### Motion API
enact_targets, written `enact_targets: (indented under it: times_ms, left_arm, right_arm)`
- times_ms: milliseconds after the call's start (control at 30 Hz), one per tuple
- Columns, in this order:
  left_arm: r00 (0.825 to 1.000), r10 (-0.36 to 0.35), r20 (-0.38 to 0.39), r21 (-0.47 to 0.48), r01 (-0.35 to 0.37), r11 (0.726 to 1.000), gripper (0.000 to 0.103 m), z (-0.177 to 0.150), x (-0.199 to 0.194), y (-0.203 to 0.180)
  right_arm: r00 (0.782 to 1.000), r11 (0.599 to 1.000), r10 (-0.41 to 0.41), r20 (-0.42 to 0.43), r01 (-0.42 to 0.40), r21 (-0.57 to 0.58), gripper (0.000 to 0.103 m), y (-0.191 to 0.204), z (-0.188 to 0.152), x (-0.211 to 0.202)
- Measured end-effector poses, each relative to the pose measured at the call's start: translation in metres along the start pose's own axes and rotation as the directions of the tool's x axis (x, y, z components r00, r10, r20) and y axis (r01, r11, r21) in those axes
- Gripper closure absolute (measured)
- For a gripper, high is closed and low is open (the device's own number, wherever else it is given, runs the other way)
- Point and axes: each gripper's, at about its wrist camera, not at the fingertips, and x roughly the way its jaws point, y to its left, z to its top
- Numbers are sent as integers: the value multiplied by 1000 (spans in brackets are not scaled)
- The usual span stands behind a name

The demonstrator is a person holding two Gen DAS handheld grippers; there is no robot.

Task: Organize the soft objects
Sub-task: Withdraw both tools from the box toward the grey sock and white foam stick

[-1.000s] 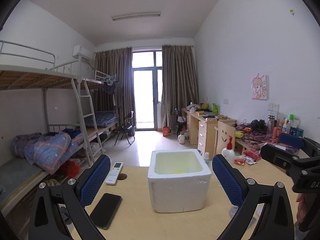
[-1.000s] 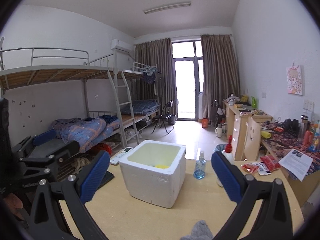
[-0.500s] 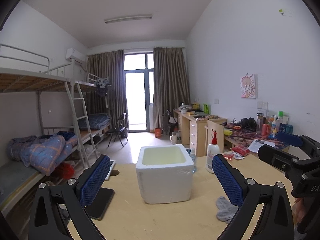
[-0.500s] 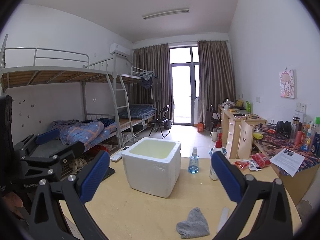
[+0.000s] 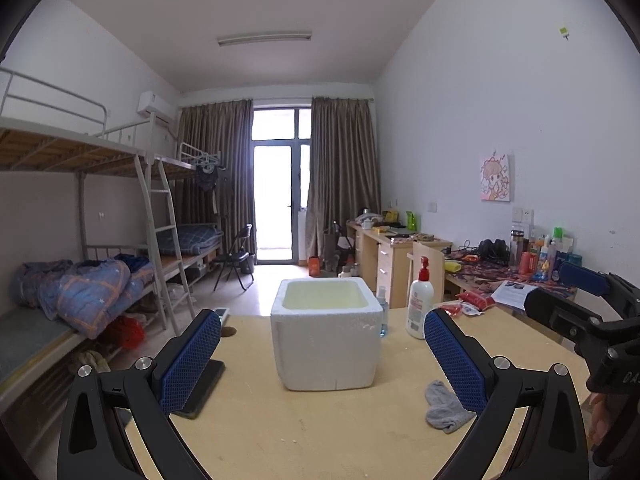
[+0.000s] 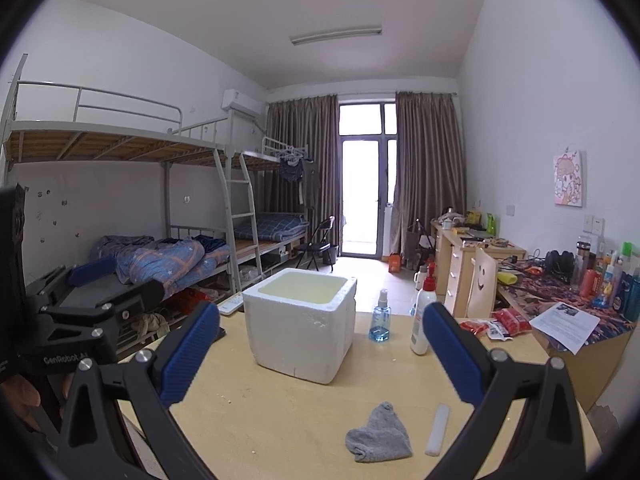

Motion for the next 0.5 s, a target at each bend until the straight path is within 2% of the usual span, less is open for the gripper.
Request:
enact_targets:
  times_ms: [300, 500]
  left_arm:
    - [999, -22, 29, -20, 22, 1000, 1, -30, -10, 1]
    - [1000, -8, 29, -18, 9, 1000, 1, -51, -9, -3]
  right_arm:
    - [1000, 1000, 5, 18, -5, 11, 0, -4, -26, -9]
    - [1000, 1000, -2, 15, 2, 24, 0, -6, -38, -10]
